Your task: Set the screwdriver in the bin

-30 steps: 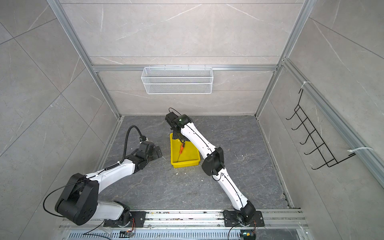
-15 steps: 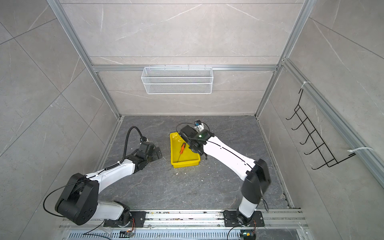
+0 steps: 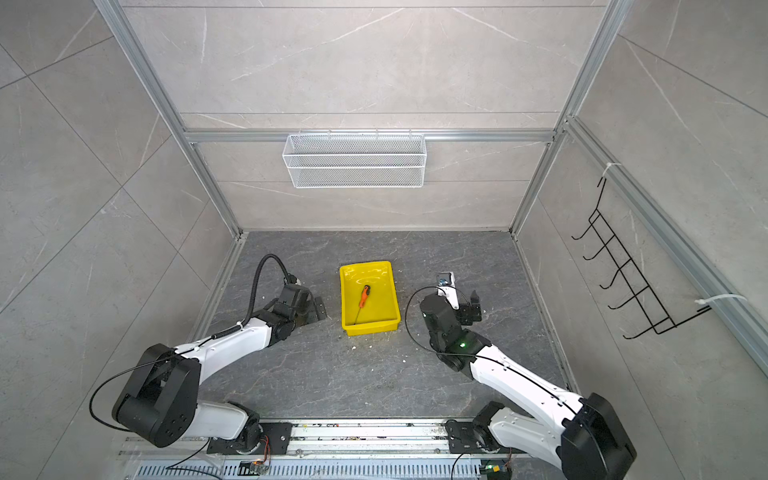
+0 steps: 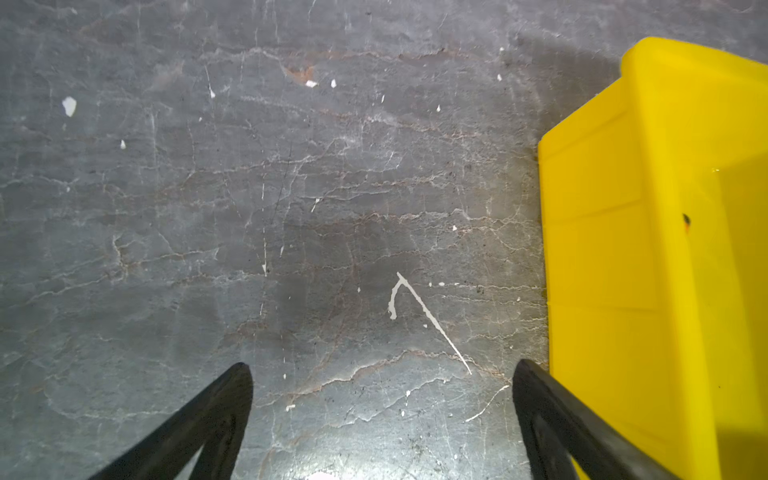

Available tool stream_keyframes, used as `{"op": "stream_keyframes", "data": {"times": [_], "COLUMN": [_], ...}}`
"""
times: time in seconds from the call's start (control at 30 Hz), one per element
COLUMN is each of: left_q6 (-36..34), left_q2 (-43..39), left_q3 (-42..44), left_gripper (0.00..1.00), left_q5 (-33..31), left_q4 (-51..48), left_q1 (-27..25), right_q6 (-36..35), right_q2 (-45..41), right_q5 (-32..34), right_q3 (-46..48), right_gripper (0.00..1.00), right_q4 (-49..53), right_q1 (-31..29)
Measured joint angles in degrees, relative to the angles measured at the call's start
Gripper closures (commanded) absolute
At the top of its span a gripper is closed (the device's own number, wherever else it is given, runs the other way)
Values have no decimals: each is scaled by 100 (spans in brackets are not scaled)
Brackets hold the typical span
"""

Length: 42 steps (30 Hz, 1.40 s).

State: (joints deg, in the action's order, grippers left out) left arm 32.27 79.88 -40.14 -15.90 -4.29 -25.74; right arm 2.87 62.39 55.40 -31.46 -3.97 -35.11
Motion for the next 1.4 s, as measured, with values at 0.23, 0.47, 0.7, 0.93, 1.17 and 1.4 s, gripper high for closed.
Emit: {"op": "stream_keyframes", "data": {"times": [0.23, 0.47, 0.7, 0.93, 1.17, 1.4], "left_q6": [-763, -1928, -3482, -3853, -3445, -3285], "left_q2": [-551, -1045, -1117, -691, 306, 719], "left_q3": [321, 424, 1502, 2363, 2496, 2234], "left_gripper": [0, 0, 0, 0, 0, 0], "left_q5": [-431, -1622, -2238, -1644, -603, -107], "left_q4": [203, 621, 2186, 3622, 5386, 5281], "left_q1": [-2, 0, 120, 1491, 2343, 2490], "right_q6": [-162, -275, -74, -103, -142, -142], "right_q2": [975, 1679, 1998, 2404, 2463, 2463], "right_q5": [-420, -1108, -1840, -3423, -3928, -4033], "right_q3": [1025, 1005, 1126, 1283, 1266, 1255], "right_gripper": [1, 0, 1, 1, 1, 1], "right_q4": [-1943, -3279, -4135, -4721, -4743, -4730], "right_q1": [804, 1272, 2236, 2677, 2669, 2669]}}
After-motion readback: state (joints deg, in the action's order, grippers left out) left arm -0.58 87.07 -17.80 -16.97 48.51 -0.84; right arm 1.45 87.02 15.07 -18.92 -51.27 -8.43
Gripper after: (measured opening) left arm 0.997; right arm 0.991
